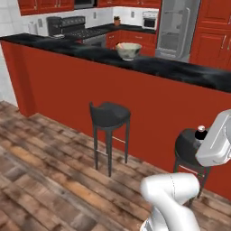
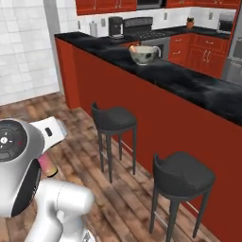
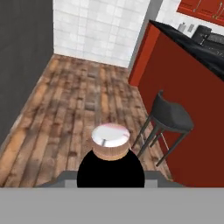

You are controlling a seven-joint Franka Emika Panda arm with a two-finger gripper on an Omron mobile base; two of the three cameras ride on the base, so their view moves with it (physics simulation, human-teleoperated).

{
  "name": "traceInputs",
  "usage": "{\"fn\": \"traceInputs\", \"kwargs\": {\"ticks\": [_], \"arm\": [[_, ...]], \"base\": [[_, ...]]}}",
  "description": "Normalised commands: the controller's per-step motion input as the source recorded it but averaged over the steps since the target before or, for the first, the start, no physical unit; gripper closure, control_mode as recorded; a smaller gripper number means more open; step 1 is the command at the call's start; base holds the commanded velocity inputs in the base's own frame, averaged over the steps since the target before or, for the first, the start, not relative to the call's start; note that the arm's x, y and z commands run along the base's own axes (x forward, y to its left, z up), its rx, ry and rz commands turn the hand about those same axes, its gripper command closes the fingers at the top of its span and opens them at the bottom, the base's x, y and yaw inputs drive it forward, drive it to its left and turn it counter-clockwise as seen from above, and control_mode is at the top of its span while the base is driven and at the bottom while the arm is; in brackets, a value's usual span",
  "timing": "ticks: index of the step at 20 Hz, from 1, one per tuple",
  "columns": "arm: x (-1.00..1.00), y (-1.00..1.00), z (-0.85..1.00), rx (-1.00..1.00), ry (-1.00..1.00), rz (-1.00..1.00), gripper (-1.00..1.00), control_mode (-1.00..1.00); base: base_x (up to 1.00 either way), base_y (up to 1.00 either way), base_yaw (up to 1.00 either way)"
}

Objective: Open the fridge, grab two sodas, and place both sodas inside the bowl with ice on the dining counter.

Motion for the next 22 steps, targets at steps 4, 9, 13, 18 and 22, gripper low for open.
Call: {"fn": "traceInputs", "kwargs": {"ticks": [4,9,13,18,22], "arm": [[0.00,0.00,0.00,0.00,0.00,0.00,1.00,1.00],[0.00,0.00,0.00,0.00,0.00,0.00,1.00,1.00],[0.00,0.00,0.00,0.00,0.00,0.00,1.00,1.00],[0.00,0.00,0.00,0.00,0.00,0.00,1.00,1.00],[0.00,0.00,0.00,0.00,0.00,0.00,1.00,1.00]], "base": [[0.72,0.75,-0.45],[0.70,0.69,-0.45],[0.68,0.68,-0.45],[0.73,0.63,-0.45],[0.73,0.56,-0.45]]}}
